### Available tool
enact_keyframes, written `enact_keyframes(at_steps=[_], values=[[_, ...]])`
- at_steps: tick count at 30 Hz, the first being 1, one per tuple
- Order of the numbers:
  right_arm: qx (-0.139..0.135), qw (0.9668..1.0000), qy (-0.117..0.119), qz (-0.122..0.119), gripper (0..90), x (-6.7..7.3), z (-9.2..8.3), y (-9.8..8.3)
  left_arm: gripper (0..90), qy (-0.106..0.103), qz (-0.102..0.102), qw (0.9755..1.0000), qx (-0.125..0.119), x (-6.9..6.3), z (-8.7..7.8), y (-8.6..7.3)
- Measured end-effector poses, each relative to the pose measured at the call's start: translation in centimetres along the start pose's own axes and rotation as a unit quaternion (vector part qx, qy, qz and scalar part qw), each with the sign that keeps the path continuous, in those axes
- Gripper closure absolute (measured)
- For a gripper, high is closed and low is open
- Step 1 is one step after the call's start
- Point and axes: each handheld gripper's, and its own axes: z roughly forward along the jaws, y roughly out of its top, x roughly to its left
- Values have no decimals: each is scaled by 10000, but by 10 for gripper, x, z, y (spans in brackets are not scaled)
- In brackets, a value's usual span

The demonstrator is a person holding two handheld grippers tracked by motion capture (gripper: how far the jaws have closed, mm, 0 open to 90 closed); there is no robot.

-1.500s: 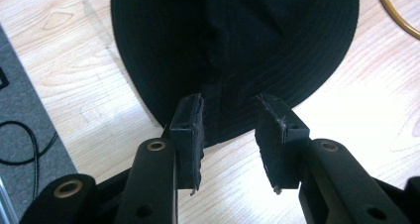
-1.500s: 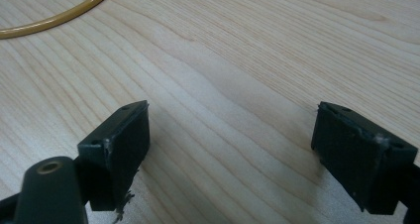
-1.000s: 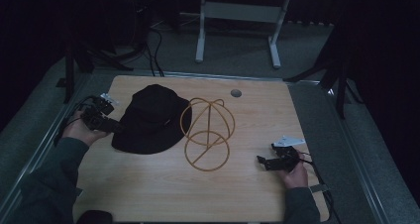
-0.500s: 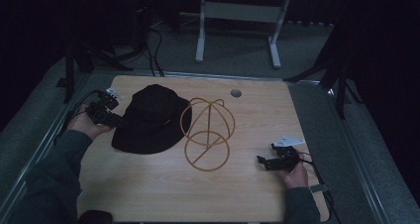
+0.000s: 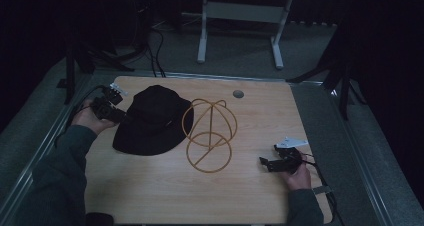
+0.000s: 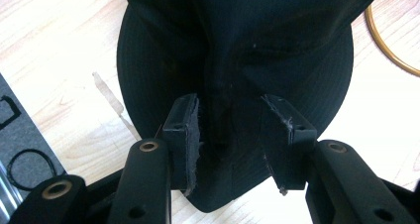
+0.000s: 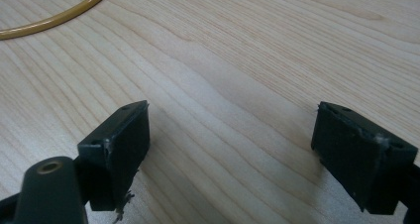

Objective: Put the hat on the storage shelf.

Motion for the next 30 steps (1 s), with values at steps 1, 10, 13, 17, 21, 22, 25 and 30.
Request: enact_keyframes(at_steps=[1, 10, 13, 17, 21, 22, 25, 30], values=[[0, 10000, 0, 0, 150, 0, 0, 0, 592, -2, 7, 10000, 11, 0, 0, 2], [-2, 10000, 2, -3, 150, 0, 0, 0, 591, -43, 106, 9995, 297, 4, 6, 17], [-3, 10000, 2, 2, 150, 0, 0, 0, 591, -42, 178, 9992, 366, 7, 9, 20], [-2, 10000, -1, 2, 150, 0, 0, 0, 597, -108, 222, 9988, 426, 10, 11, 25], [0, 10000, -3, 8, 150, 0, 0, 0, 602, -84, 268, 9981, 544, 8, 12, 31], [-1, 10000, -3, 7, 150, 0, 0, 0, 602, -76, 293, 9978, 591, 8, 13, 33], [-1, 10000, -4, 7, 150, 0, 0, 0, 597, -35, 388, 9966, 728, 8, 15, 37], [-1, 10000, -2, 7, 150, 0, 0, 0, 594, 85, 529, 9929, 1058, 7, 25, 43]])
